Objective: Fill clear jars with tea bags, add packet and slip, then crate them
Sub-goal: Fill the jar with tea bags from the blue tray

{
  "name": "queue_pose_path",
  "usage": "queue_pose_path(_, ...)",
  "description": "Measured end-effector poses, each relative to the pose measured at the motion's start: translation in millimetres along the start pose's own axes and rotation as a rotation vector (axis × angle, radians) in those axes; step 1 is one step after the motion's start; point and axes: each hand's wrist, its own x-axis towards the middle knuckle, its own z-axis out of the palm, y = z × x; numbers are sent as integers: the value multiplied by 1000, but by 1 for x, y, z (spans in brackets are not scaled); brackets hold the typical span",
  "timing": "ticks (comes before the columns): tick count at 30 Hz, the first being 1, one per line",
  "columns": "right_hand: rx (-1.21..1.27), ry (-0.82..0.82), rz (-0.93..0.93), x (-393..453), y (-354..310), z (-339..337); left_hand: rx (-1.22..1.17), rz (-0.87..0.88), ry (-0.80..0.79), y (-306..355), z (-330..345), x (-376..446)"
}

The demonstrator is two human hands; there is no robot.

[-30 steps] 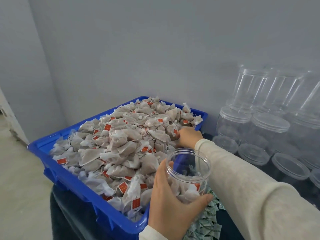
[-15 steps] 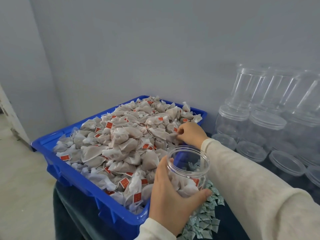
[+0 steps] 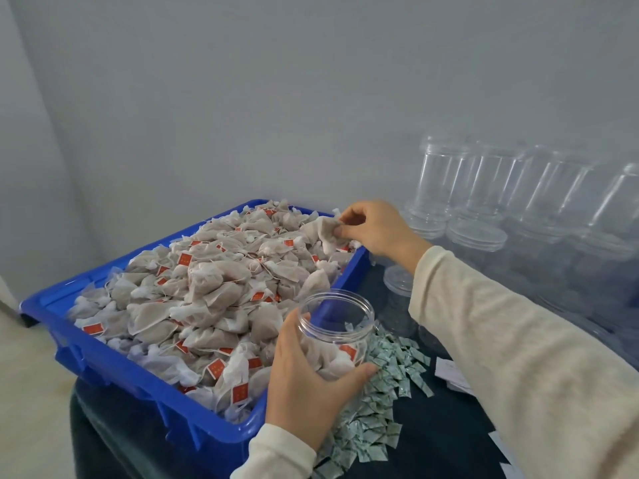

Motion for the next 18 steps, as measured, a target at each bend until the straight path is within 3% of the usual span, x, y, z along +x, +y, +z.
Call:
queue_pose_path(6, 18, -14, 29, 6, -13, 7, 35, -15, 17, 0, 1, 0)
queue_pose_path(18, 305, 41, -137, -39, -67, -45, 29, -48, -16, 0, 3, 2)
